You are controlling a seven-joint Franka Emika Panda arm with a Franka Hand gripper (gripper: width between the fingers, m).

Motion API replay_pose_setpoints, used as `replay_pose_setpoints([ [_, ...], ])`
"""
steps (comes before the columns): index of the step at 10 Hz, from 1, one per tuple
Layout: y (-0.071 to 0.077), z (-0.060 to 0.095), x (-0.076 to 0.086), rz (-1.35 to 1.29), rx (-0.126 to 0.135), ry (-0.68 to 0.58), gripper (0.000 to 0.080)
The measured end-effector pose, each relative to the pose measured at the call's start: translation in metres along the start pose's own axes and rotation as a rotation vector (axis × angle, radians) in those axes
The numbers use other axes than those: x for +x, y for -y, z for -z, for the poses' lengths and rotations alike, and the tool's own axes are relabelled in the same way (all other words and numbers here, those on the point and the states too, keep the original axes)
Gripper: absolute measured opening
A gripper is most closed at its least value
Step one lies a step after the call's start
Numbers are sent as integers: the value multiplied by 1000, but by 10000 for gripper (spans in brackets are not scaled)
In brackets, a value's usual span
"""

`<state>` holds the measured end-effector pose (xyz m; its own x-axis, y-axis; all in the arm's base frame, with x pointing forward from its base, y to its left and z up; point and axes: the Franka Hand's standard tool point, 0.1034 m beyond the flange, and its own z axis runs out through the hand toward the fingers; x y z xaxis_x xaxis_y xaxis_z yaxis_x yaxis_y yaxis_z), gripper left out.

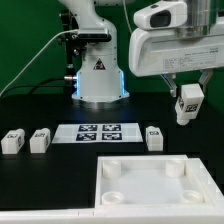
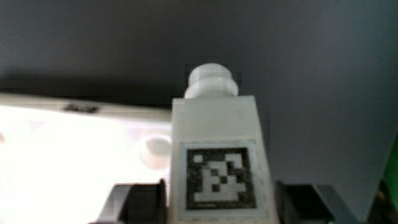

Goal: Assemble one leg

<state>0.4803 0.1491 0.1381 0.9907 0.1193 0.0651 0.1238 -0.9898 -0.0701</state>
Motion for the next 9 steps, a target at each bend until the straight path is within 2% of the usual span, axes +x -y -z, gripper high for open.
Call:
replay_pose_setpoints([
  [2,2,-1,2,7,17,-181,293],
  [3,-1,-2,1,20,16,-201,293],
  [4,-13,8,17,44,5,-181,293],
  [5,-16,18,43,42,9,-238,293],
  [6,-16,17,57,61,13,-288,293],
  [7,-19,16,64,81,10,-269,293],
  [8,-22,21,74,77,12,-236,293],
  [9,-20,21,75,81,13,-259,293],
])
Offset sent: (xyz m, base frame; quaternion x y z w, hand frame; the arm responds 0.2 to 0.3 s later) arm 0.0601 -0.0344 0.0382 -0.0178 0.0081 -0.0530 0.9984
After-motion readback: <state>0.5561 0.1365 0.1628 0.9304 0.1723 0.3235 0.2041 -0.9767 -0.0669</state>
